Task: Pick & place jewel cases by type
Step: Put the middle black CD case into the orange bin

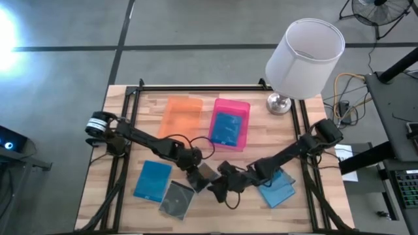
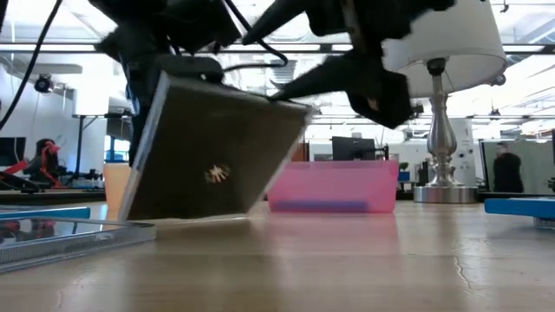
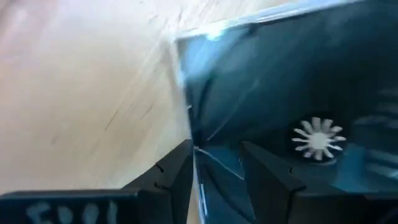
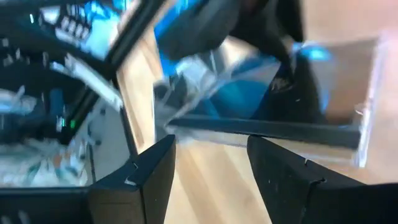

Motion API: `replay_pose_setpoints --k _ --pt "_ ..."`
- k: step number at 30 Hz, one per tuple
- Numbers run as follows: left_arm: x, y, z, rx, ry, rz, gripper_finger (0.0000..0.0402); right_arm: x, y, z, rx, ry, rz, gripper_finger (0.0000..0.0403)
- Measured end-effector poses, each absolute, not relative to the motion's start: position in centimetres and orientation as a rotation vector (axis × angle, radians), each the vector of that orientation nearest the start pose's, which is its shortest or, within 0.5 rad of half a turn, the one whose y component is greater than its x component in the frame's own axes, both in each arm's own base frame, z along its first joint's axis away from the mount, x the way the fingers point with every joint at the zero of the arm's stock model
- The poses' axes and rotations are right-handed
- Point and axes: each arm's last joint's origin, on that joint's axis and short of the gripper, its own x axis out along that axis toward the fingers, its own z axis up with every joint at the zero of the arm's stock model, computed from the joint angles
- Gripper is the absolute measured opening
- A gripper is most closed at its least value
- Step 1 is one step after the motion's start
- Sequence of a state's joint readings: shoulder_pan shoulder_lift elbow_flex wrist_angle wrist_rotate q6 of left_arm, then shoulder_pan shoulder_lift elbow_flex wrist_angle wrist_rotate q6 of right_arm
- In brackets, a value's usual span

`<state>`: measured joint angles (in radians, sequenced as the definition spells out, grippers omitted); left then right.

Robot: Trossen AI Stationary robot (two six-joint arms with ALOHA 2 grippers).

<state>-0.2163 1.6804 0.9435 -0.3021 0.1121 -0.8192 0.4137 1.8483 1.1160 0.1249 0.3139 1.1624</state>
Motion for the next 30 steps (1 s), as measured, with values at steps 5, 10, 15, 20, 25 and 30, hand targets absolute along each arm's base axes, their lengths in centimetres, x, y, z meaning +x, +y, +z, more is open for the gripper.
replay_pose_setpoints --k 5,10,15,20,25,30 --pt "29.4 -6.8 20.3 -0.670 1.010 0.147 0.0117 36.9 14.0 18.6 0.868 0.506 -0.304 0.0201" --pt "27.7 -6.7 23.3 -0.672 0.911 0.159 0.0117 37.9 12.5 19.3 0.876 0.474 -0.313 0.0201" --pt "26.1 -6.8 23.8 -0.640 0.919 0.294 0.0117 38.1 11.0 19.4 0.946 0.479 -0.374 0.0201" --pt "24.5 -6.9 22.1 -0.535 1.077 0.450 0.0117 37.7 11.1 18.5 1.036 0.557 -0.426 0.0201" --pt "23.9 -6.7 19.4 -0.476 1.216 0.488 0.0117 38.0 11.0 17.5 1.082 0.654 -0.485 0.0201" --pt "23.2 -6.4 16.4 -0.459 1.339 0.519 0.0117 38.0 10.8 16.8 1.058 0.761 -0.586 0.0201"
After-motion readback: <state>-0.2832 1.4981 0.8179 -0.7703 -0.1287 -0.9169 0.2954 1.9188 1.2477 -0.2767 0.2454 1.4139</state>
